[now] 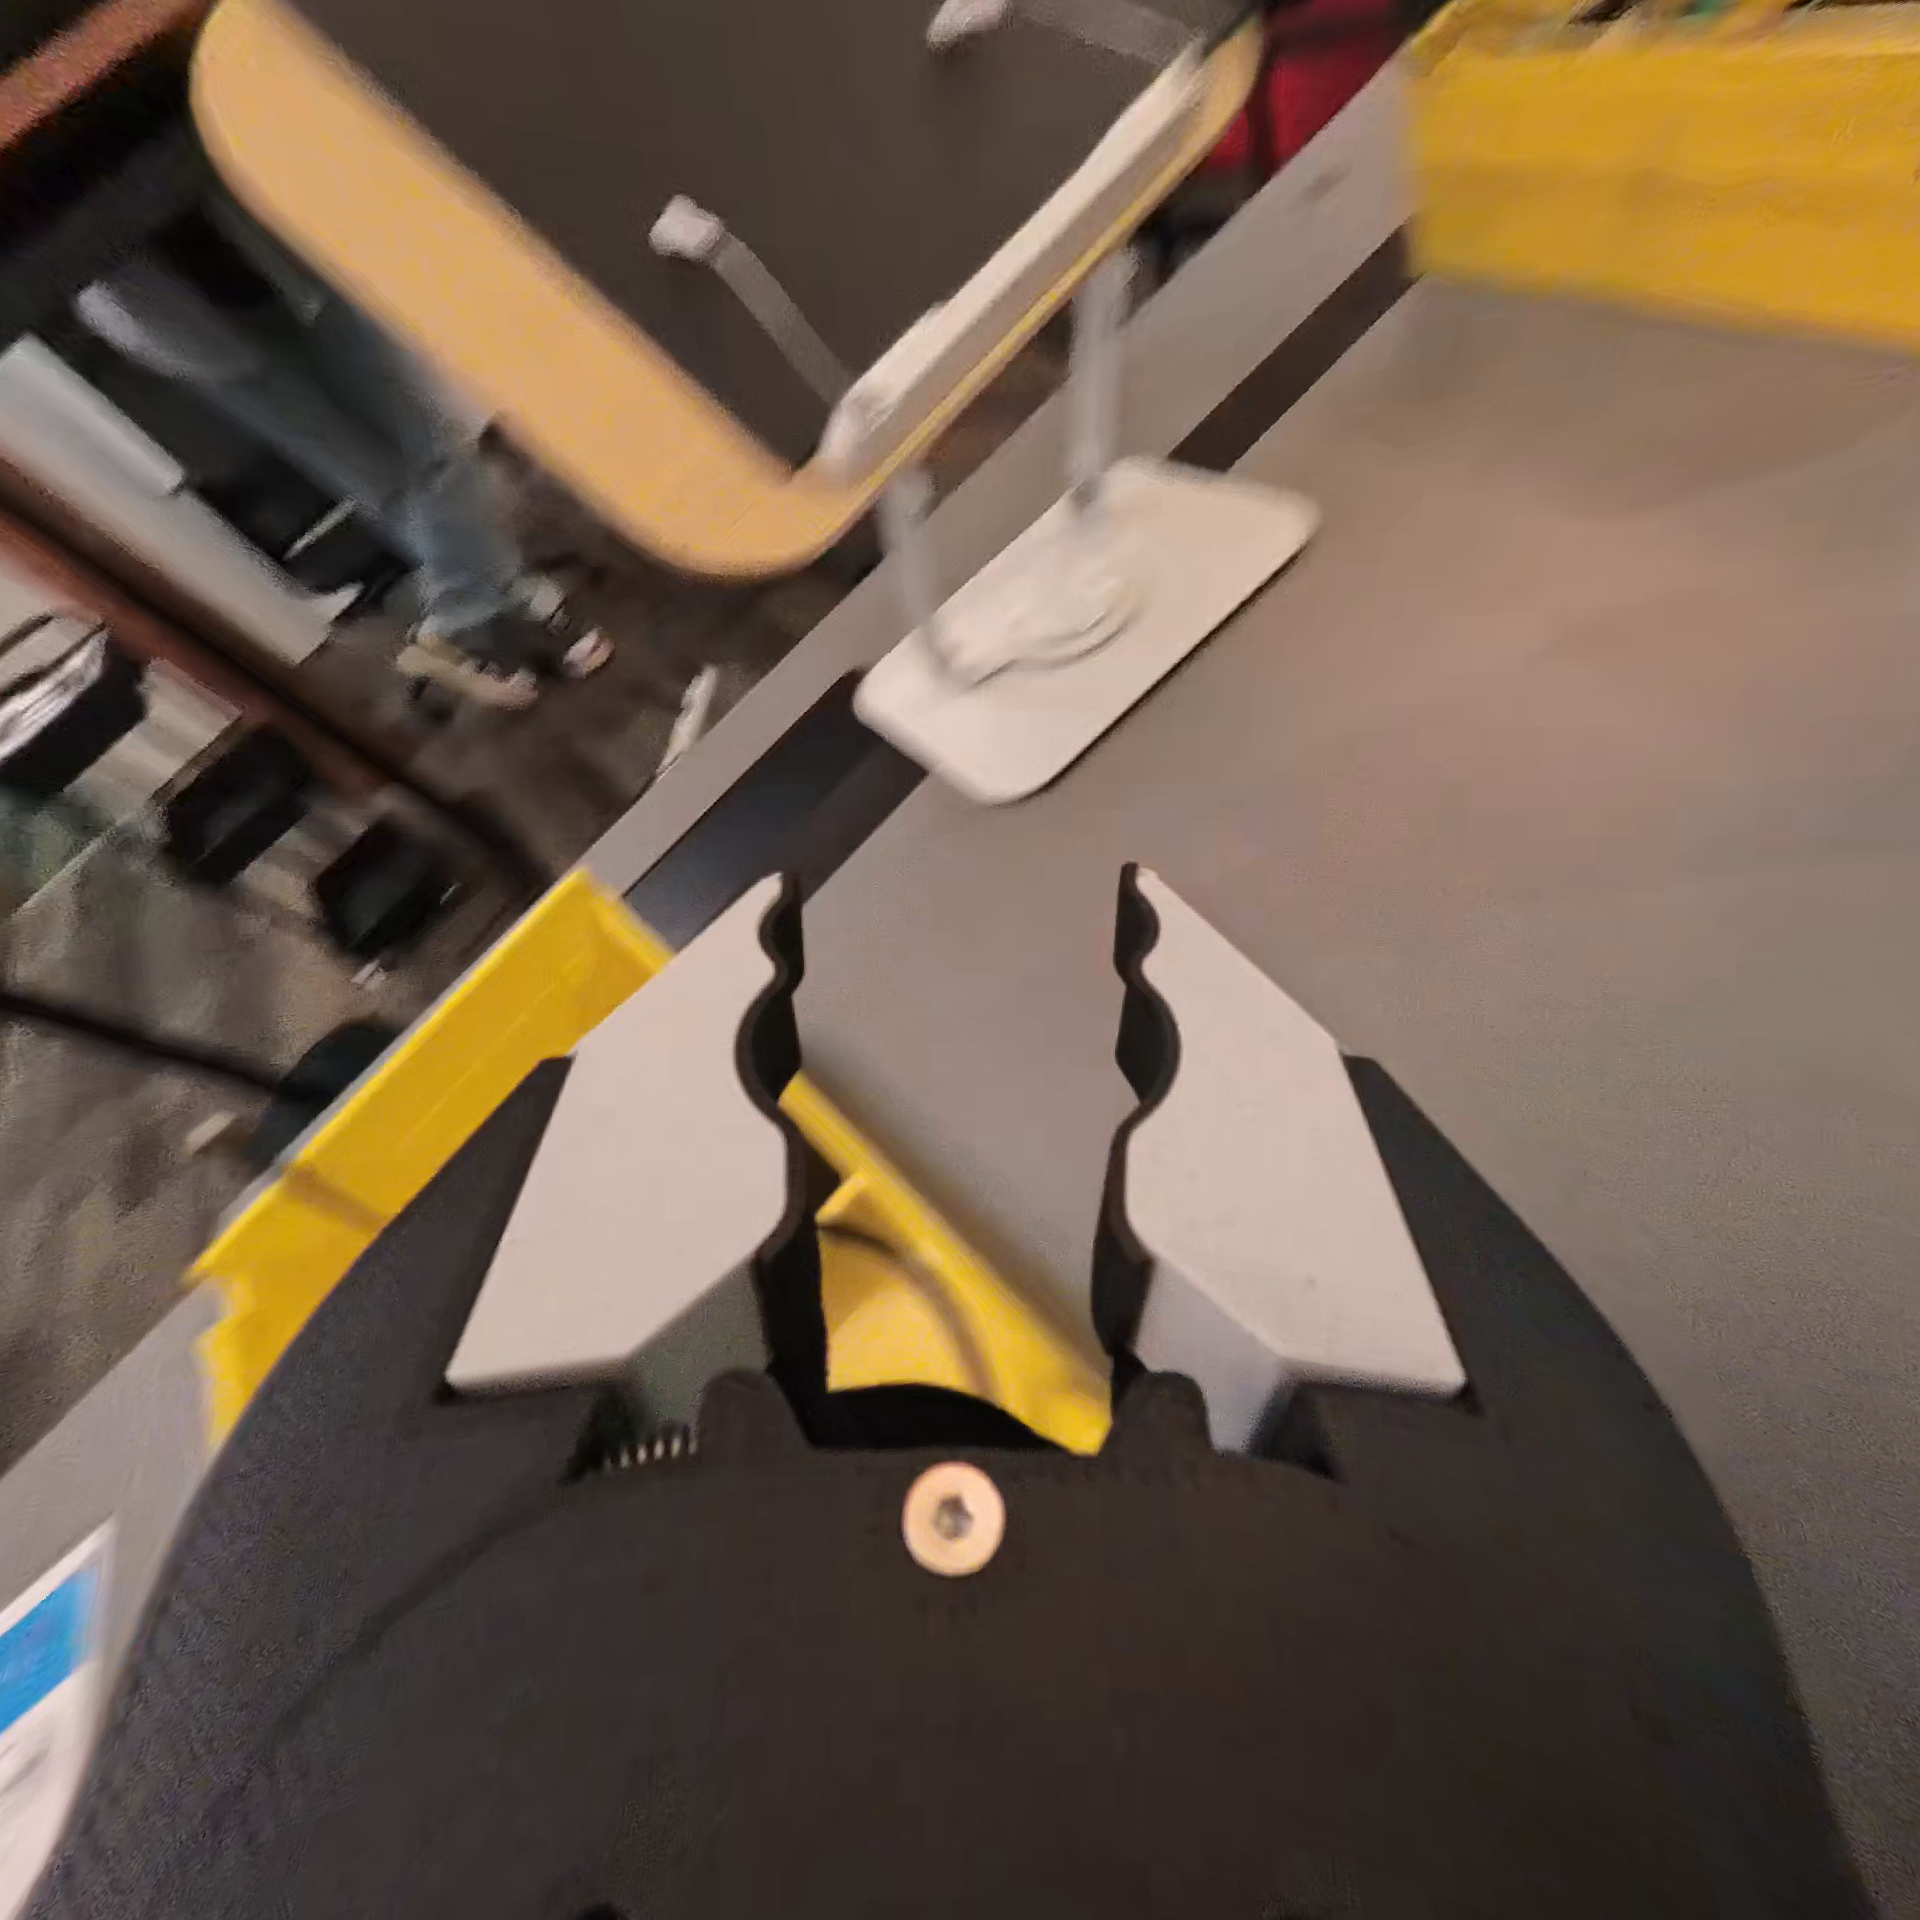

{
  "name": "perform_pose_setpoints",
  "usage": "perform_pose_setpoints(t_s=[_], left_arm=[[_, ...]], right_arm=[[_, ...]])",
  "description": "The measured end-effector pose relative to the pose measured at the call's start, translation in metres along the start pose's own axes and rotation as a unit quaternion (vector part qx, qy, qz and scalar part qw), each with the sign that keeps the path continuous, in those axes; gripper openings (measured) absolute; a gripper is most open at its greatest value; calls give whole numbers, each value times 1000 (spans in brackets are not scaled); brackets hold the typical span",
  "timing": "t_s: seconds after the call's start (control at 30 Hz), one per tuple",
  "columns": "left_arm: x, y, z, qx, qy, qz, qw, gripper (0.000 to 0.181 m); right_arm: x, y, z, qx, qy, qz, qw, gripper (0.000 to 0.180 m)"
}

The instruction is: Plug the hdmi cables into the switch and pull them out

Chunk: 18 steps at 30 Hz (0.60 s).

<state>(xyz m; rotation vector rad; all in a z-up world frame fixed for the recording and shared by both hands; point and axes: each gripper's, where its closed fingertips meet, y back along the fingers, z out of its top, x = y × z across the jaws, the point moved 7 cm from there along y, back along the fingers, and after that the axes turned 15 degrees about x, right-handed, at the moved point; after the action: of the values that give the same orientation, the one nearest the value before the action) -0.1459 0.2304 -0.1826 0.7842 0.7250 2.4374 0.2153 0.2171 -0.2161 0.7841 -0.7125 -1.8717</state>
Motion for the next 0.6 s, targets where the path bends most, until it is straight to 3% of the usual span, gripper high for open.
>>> perform_pose_setpoints(t_s=[0.1,0.27,0.43,0.6], left_arm=[[59,-3,-10,40,5,29,999,53],[123,-42,-20,152,-2,-59,987,51],[148,-113,-64,338,-35,-136,931,54],[155,-159,-86,403,44,-214,889,61]], right_arm=[[6,-10,-6,-4,-10,17,1000,44],[13,-17,-15,1,-15,33,999,45],[17,-21,-23,3,-26,51,998,45],[20,-24,-31,17,-22,52,998,45]])
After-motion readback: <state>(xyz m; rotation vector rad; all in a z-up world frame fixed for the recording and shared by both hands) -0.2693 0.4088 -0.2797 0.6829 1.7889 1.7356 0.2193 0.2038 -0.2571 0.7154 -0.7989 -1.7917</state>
